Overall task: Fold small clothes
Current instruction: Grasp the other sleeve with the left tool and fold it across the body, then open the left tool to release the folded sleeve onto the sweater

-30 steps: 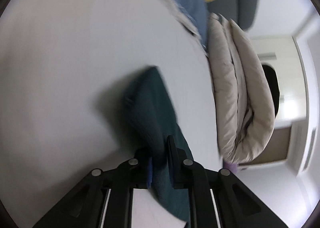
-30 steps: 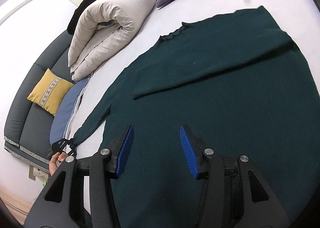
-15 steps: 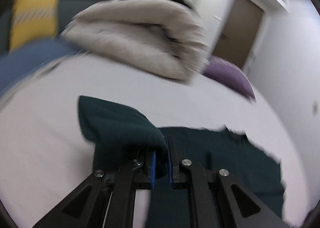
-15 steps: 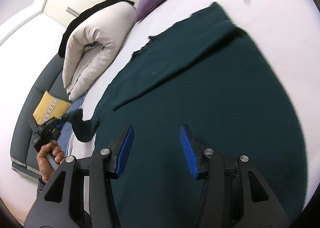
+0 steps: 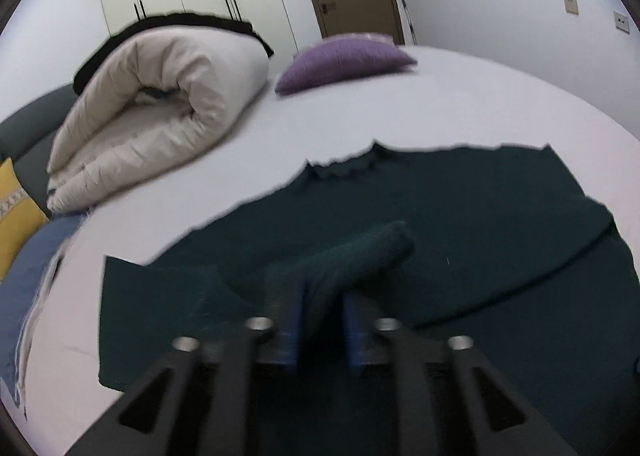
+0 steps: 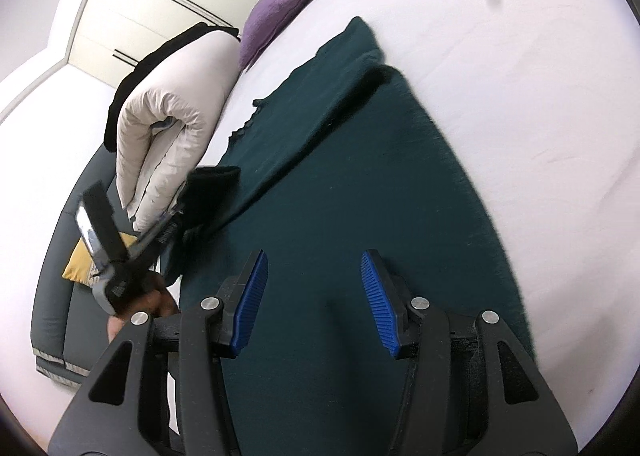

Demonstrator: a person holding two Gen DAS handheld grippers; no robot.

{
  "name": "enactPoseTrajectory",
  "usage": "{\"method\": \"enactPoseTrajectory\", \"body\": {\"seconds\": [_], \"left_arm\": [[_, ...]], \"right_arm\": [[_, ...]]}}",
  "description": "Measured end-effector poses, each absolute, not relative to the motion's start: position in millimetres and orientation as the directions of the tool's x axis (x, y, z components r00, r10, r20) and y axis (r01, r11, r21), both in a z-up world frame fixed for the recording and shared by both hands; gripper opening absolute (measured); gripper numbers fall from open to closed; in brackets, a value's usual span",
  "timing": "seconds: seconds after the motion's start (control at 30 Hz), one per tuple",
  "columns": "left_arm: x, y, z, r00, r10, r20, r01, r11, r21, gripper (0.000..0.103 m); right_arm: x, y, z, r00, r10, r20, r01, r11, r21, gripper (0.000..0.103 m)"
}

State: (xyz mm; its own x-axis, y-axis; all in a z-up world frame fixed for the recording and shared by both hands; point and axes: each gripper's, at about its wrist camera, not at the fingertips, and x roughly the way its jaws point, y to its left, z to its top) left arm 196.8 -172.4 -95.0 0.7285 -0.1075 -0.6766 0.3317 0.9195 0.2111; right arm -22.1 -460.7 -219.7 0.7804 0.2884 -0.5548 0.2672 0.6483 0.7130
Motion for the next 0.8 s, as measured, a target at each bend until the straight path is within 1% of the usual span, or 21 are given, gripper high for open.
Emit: {"method": "enactPoseTrajectory", "body": {"seconds": [0.03,0.07,0.1,0.2,0.33,0.43,0.57,0.63,0.67,0.77,0.8], "left_arm": [[195,-171,-97,0.722,-0.116,-0.682,0.333,0.923,0.195,0.058],[193,-167,-98,0.722,-0.112,-0.683,0.327,0.925,0.193,0.075],[190,-163,-98,0.725,-0.100,-0.682,0.318,0.926,0.203,0.082],[168,-144,-93,0.726,-0.120,-0.677,0.334,0.923,0.194,0.094],[140,-108,-86,0.715,-0.163,-0.680,0.343,0.929,0.137,0.094],[134,-73,-84,0.704,-0.186,-0.685,0.296,0.954,0.046,0.094],[136,-29,-85,0.710,-0.190,-0.678,0.212,0.976,-0.052,0.094],[138,-11,-87,0.708,-0.200,-0.677,0.178,0.979,-0.104,0.094],[138,0,-87,0.707,-0.212,-0.674,0.160,0.977,-0.140,0.094],[136,19,-89,0.707,-0.233,-0.668,0.133,0.971,-0.197,0.093],[134,24,-89,0.709,-0.238,-0.664,0.125,0.969,-0.214,0.093]], "right_arm": [[-21,-461,-219,0.778,0.286,-0.560,0.272,0.649,0.710,0.048],[-20,-462,-219,0.776,0.285,-0.562,0.275,0.650,0.709,0.048],[-18,-463,-218,0.775,0.284,-0.564,0.275,0.652,0.706,0.051],[-10,-459,-210,0.780,0.276,-0.562,0.265,0.668,0.696,0.057],[25,-444,-188,0.772,0.303,-0.559,0.205,0.714,0.670,0.058],[65,-421,-171,0.753,0.339,-0.564,0.145,0.750,0.645,0.058],[123,-384,-160,0.696,0.392,-0.602,0.092,0.783,0.615,0.058],[152,-365,-161,0.660,0.400,-0.636,0.076,0.806,0.586,0.058],[168,-355,-165,0.641,0.385,-0.664,0.086,0.824,0.560,0.058],[203,-339,-180,0.594,0.336,-0.731,0.116,0.863,0.492,0.058],[212,-335,-186,0.579,0.319,-0.750,0.128,0.874,0.470,0.056]]}}
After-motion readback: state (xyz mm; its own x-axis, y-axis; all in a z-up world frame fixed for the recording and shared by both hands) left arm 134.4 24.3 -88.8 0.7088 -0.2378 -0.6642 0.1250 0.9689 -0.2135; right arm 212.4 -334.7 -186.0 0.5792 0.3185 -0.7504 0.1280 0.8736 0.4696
